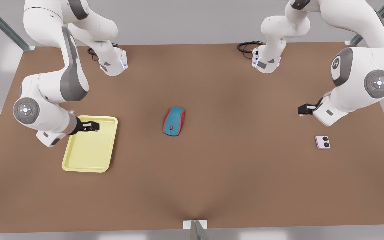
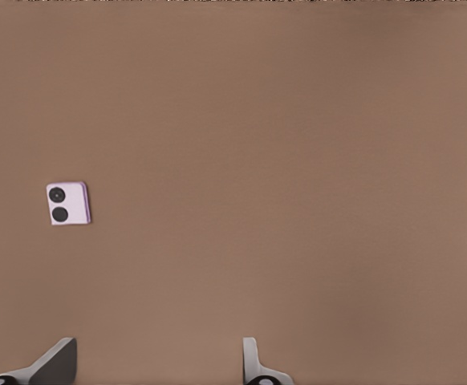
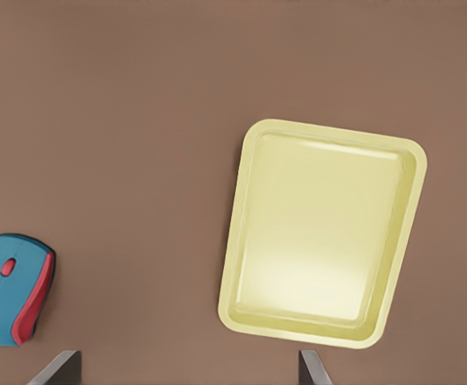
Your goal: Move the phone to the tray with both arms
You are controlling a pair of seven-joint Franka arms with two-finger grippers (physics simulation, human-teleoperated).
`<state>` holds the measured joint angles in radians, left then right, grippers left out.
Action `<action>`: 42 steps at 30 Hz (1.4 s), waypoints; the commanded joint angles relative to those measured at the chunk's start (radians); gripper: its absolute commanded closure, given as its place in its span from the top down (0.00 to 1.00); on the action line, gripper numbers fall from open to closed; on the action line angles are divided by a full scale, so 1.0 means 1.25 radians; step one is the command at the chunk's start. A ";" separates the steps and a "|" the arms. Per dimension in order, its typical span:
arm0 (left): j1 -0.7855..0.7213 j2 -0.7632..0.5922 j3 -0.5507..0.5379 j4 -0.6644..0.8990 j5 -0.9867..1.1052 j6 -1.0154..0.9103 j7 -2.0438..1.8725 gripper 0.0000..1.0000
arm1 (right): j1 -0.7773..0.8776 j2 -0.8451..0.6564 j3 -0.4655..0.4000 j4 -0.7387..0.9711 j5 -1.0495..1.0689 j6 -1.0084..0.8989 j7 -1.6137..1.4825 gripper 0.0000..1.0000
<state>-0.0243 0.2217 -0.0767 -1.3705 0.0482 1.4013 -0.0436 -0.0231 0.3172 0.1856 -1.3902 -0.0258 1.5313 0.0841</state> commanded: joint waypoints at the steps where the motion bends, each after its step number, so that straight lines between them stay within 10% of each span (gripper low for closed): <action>1: 0.000 0.001 0.000 0.001 0.000 0.014 -0.026 1.00 | 0.000 -0.001 0.000 0.000 0.000 0.046 0.043 1.00; 13: 0.206 0.275 0.117 -0.274 -0.079 0.651 0.370 1.00 | -0.001 -0.001 -0.002 0.002 -0.001 0.046 0.042 1.00; 42: 0.286 0.367 0.117 -0.319 -0.008 0.750 0.409 1.00 | -0.010 0.000 -0.001 0.000 -0.001 0.046 0.043 1.00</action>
<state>0.3268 0.6786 0.0690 -1.7692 0.0368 2.3072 0.4571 -0.0353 0.3182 0.1838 -1.3903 -0.0293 1.5894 0.1328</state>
